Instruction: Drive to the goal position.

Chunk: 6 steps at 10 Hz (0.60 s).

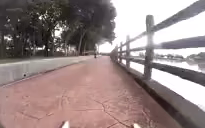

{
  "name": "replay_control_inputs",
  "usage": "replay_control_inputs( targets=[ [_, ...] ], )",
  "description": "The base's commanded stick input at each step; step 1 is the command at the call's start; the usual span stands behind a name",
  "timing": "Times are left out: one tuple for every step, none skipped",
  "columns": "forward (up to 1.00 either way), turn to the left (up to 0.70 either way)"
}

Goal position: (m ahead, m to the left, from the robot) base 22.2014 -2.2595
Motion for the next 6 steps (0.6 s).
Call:
replay_control_inputs(
  targets=[
    [0.70, -0.03],
    [0.70, -0.05],
    [0.70, -0.06],
    [0.70, -0.28],
    [0.70, -0.12],
    [0.70, 0.00]
  ],
)
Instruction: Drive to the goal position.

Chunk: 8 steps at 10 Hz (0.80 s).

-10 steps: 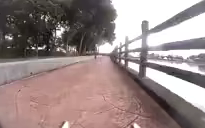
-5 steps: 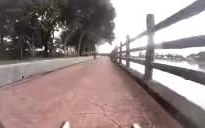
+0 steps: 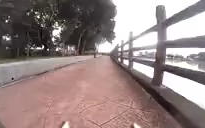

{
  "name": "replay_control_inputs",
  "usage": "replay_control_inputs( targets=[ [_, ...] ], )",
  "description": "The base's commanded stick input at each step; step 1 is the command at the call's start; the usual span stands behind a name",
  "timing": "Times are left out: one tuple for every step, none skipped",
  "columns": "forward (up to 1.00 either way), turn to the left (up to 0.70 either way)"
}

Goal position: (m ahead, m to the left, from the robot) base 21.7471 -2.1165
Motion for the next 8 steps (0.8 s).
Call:
replay_control_inputs(
  targets=[
    [0.70, 0.00],
    [0.70, 0.00],
    [0.70, 0.00],
    [0.70, 0.00],
    [0.70, 0.00],
    [0.70, 0.00],
    [0.70, 0.00],
    [0.70, 0.00]
  ],
)
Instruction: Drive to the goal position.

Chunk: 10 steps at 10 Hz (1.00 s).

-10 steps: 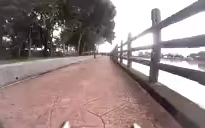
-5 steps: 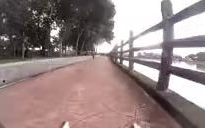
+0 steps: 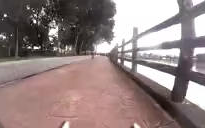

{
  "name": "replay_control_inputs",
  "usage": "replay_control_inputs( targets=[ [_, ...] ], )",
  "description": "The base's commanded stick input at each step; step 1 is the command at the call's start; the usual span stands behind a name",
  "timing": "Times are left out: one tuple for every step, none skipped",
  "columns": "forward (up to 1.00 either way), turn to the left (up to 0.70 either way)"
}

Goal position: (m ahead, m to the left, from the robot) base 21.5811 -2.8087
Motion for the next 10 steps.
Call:
replay_control_inputs(
  targets=[
    [0.70, 0.00],
    [0.70, 0.00],
    [0.70, 0.00],
    [0.70, 0.11],
    [0.70, 0.27],
    [0.70, 0.35],
    [0.70, 0.32],
    [0.70, 0.26],
    [0.70, 0.10],
    [0.70, 0.02]
  ],
)
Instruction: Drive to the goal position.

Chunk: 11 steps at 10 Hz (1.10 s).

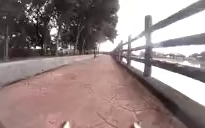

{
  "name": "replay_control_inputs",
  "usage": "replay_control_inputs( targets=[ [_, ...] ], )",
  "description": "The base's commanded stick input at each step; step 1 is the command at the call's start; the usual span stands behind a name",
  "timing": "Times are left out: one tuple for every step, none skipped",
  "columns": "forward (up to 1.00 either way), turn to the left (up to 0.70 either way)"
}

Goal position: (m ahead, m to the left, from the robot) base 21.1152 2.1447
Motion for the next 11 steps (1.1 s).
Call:
replay_control_inputs(
  targets=[
    [0.70, 0.01],
    [0.70, 0.00],
    [0.70, 0.00],
    [0.70, 0.00],
    [0.70, 0.00],
    [0.70, 0.00],
    [0.70, 0.00],
    [0.70, 0.00],
    [0.70, -0.16],
    [0.70, -0.31],
    [0.70, -0.14]
  ],
)
